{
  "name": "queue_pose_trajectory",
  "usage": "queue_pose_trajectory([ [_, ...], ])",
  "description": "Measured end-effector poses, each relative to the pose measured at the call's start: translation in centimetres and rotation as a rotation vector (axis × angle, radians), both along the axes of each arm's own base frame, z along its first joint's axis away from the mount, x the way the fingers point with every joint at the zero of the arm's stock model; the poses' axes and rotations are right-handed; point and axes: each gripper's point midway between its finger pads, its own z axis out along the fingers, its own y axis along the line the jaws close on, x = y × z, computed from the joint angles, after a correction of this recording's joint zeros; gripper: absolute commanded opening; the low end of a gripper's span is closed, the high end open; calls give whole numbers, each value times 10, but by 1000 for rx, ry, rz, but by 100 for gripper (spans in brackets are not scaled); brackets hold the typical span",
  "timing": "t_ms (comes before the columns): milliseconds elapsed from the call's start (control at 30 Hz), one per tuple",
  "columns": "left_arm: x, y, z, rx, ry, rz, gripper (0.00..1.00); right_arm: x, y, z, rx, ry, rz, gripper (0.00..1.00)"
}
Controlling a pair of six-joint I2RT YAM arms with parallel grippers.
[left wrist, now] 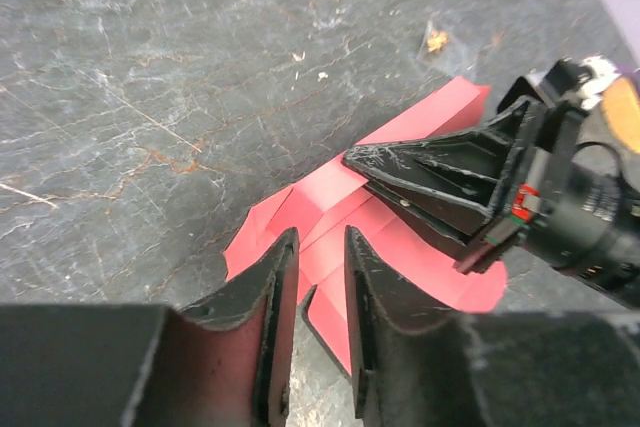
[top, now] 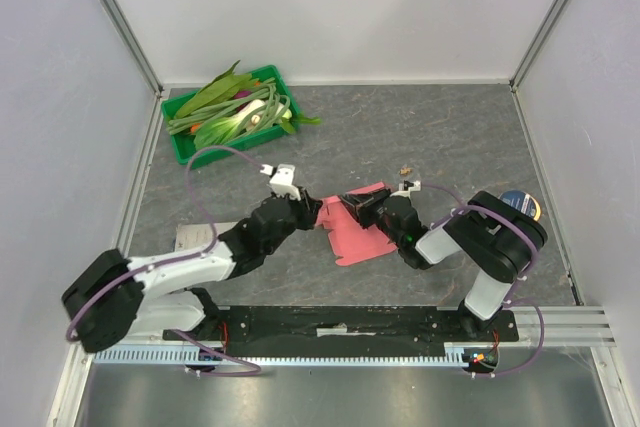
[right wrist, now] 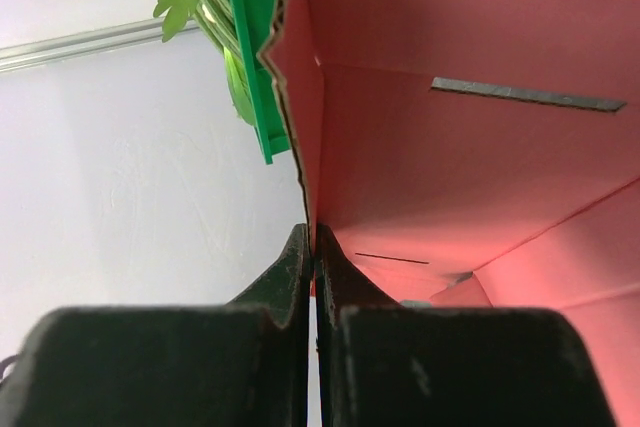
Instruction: Fold the paper box
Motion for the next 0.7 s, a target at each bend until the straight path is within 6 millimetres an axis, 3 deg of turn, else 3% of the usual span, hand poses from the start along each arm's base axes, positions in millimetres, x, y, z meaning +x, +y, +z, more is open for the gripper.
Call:
queue_pose_trajectory([
  [167, -3, 34, 20, -68, -58, 39, 27, -2, 4, 2, -2, -18, 29, 0],
  [333, 8, 70, -17, 0, 17, 125, 20, -3, 7, 1, 7, -32, 59, 0],
  [567, 9, 61, -85, 129, 192, 78, 11, -6, 10, 2, 2, -51, 91, 0],
  [700, 5, 46, -100, 130, 218, 5, 8, -7, 11, 1, -15, -59, 103, 0],
])
